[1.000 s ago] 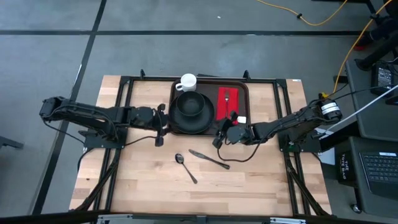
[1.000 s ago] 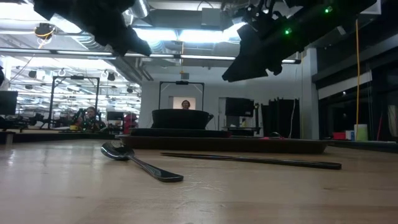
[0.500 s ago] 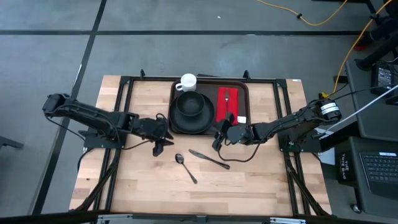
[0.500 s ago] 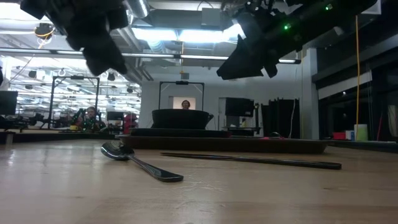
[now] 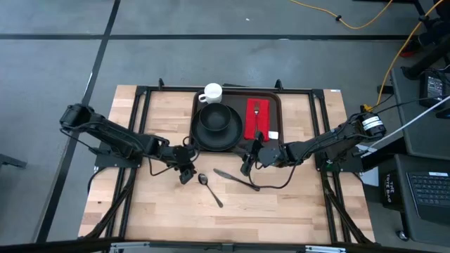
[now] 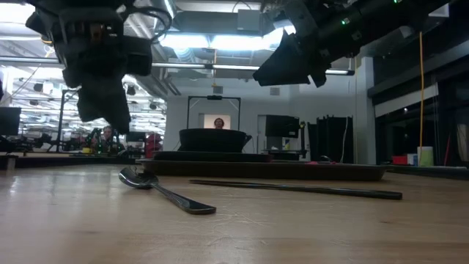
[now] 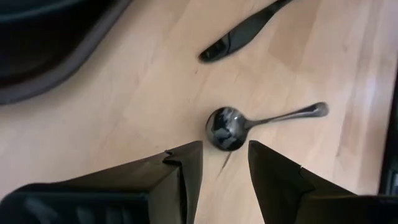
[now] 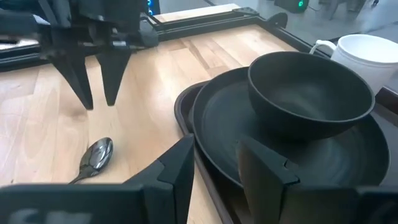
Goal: Set up tray
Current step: Put the black spoon on the red table napkin to the left of the black fork
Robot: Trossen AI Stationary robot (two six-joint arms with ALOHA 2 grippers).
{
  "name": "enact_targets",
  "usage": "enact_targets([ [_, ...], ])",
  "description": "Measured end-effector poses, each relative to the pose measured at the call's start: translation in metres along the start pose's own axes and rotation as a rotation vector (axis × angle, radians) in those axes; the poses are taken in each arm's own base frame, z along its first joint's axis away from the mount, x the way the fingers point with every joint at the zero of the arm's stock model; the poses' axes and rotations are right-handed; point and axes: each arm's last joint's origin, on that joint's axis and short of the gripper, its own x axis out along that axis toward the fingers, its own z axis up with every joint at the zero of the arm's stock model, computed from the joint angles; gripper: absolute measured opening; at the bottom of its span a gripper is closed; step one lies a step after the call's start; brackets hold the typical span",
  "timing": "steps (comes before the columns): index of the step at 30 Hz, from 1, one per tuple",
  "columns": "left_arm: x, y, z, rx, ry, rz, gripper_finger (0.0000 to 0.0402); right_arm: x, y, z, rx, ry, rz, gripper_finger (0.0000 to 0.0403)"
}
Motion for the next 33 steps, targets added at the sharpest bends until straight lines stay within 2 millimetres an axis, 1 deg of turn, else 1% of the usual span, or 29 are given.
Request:
enact_targets([
  [16,0.035,0.007,-0.007,-0.033,0.068,0.081,0.0121,0.000,0.000,0.000,0.002,-0.005,0.000,0.0124],
  [21,0.039,0.006,-0.007,-0.016,0.066,0.066,0.0119,0.000,0.000,0.001,0.003,-0.005,0.000,0.0124],
  [33,0.039,0.004,-0.005,-0.014,0.051,0.040,0.0118,0.000,0.000,0.001,0.003,-0.005,0.000,0.0124],
])
